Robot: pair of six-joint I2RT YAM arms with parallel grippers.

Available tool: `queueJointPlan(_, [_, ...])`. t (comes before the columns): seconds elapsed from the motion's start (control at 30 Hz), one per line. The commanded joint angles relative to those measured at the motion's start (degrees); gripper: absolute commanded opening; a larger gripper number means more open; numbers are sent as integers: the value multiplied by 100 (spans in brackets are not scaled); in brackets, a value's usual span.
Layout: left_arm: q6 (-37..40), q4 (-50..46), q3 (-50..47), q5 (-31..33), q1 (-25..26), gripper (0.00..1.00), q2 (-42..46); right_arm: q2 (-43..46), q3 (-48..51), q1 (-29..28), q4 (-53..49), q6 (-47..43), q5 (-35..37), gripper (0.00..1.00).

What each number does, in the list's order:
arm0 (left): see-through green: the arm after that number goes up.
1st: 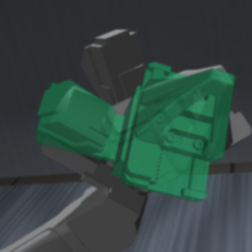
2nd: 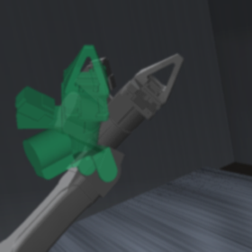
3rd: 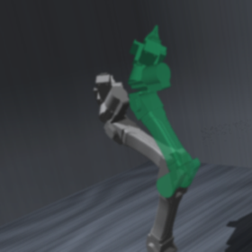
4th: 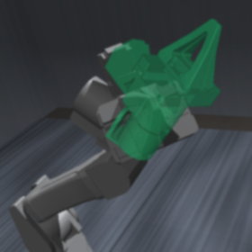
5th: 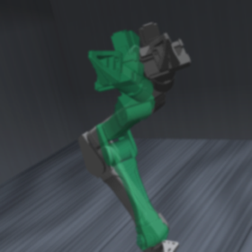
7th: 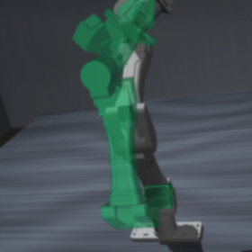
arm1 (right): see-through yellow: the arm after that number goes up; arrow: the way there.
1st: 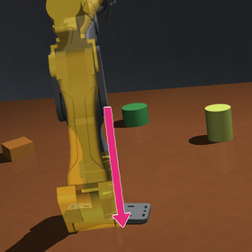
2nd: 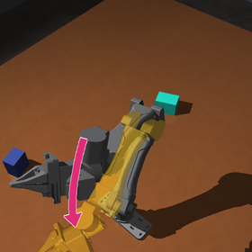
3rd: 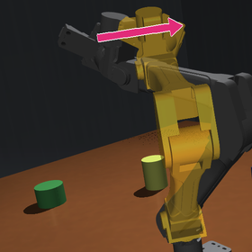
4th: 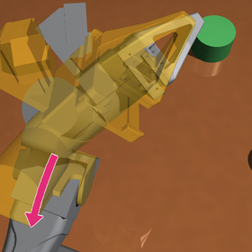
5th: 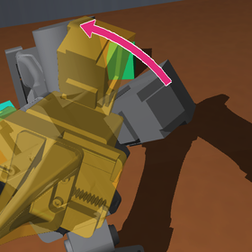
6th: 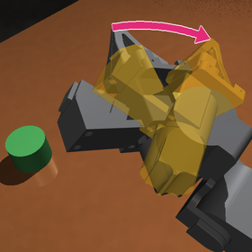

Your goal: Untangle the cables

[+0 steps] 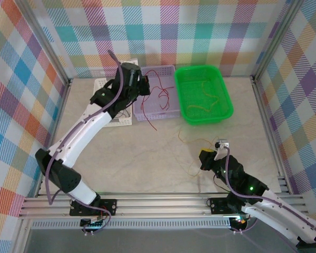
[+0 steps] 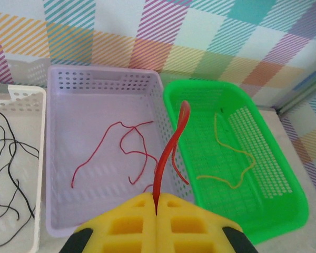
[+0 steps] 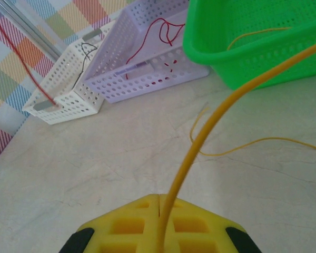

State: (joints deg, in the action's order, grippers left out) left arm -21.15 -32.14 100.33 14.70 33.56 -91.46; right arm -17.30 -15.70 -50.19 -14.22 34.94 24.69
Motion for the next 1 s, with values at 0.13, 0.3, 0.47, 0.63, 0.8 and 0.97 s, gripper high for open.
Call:
queueJointPlan(0.13, [129,307,807,35,-336,0,-887,-47,-257,28,-127,-220,-5,0])
queueJointPlan(0.3, [129,202,1437,101,-531,0,-1595,-192,-282,27,-48,-225,-138,0])
queueJointPlan(0.47, [111,181,2008,366,-695,0,-2216,-322,-310,27,11,-233,-258,0])
queueJointPlan(0.63, [-54,245,2500,684,-849,0,-2725,-396,-294,27,57,-277,-326,0])
queueJointPlan(0.8, [-207,450,2571,1077,-878,0,-3051,-489,-233,27,161,-327,-406,0])
queueJointPlan(0.97, [-384,427,2512,1102,-893,0,-3396,-594,-145,27,287,-373,-438,0])
